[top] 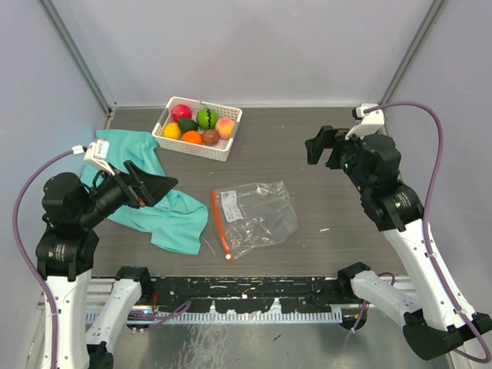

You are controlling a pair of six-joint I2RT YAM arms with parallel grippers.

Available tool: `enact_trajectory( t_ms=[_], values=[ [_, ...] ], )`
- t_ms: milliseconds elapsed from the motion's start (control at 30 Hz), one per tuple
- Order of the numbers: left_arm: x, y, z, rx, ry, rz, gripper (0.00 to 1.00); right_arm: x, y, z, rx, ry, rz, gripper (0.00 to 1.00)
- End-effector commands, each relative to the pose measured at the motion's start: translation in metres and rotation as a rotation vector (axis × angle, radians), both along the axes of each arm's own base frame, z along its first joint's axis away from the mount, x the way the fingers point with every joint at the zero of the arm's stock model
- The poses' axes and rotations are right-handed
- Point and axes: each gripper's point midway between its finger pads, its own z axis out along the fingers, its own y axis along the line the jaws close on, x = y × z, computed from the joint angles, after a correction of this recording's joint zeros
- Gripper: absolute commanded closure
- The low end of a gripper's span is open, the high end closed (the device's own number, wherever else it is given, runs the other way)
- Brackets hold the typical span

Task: Open the zip-top bag and remove the fake food
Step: Reset both arms

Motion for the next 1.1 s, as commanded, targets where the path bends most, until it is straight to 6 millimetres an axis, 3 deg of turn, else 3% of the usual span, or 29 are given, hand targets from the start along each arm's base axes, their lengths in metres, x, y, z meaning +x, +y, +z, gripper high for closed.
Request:
enact_trajectory(
  t_ms=[0, 200, 600, 1067],
  values=[
    [0.000, -0.005, 0.021, -0.044, -0.081, -0.027, 0.02, -0.002, 0.000, 0.023, 0.033, -0.078, 0.000, 0.00],
    [0.003, -0.003, 0.018, -0.013, -0.079, -0.017, 0.02, -0.003, -0.003, 0.022, 0.029, -0.079, -0.016, 0.00],
    [-0.006, 0.001, 0.005, 0.013, -0.061, 0.001, 0.02, 0.001, 0.004, 0.003, 0.028, -0.024, 0.008, 0.00],
    [0.000, 0.004, -0.004, 0.026, -0.043, 0.020, 0.02, -0.002, 0.002, 0.004, 0.036, -0.045, 0.001, 0.00]
  ],
)
